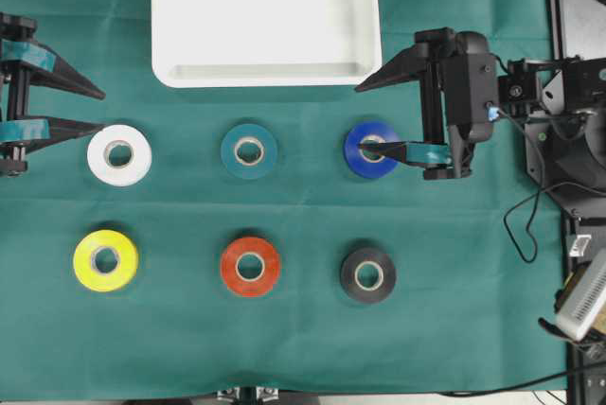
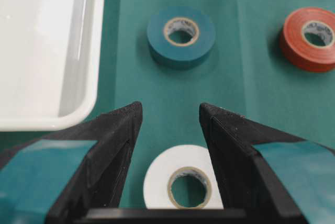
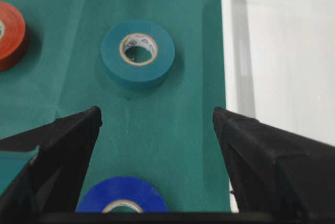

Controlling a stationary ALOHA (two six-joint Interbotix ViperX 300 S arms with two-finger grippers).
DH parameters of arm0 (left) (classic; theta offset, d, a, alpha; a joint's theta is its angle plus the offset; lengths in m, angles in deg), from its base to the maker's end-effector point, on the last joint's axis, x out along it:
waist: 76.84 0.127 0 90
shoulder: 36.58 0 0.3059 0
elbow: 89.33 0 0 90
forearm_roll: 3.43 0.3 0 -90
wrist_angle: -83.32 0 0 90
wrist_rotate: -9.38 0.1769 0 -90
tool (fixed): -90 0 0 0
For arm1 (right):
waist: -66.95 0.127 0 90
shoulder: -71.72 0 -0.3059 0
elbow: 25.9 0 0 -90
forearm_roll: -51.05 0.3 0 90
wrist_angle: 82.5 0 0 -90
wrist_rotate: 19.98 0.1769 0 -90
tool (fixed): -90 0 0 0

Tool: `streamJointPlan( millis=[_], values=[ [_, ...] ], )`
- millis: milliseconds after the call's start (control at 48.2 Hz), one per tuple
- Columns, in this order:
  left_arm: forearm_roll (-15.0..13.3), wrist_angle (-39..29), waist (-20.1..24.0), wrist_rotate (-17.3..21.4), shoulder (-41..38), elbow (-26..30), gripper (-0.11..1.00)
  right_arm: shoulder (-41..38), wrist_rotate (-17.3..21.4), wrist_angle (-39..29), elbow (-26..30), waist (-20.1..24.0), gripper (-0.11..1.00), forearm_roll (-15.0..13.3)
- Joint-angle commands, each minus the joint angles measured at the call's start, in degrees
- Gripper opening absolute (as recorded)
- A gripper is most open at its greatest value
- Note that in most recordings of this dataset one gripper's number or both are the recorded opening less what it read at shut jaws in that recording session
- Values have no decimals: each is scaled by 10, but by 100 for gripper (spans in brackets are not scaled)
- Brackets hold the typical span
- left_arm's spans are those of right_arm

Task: Put the tape alternately from left to right into the white case.
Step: 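Move the right gripper over the red tape roll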

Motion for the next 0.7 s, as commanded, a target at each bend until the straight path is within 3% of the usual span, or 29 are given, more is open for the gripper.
streamJointPlan(
  millis=[0,456,684],
  values=[
    [-2,2,1,1,-5,16,100,4,0,3,16,4,93,-2],
    [-3,-37,2,0,-20,34,100,-18,4,-47,47,18,93,-2],
    [-3,-51,0,-24,-21,35,100,-52,12,-64,80,54,93,-1]
  ],
)
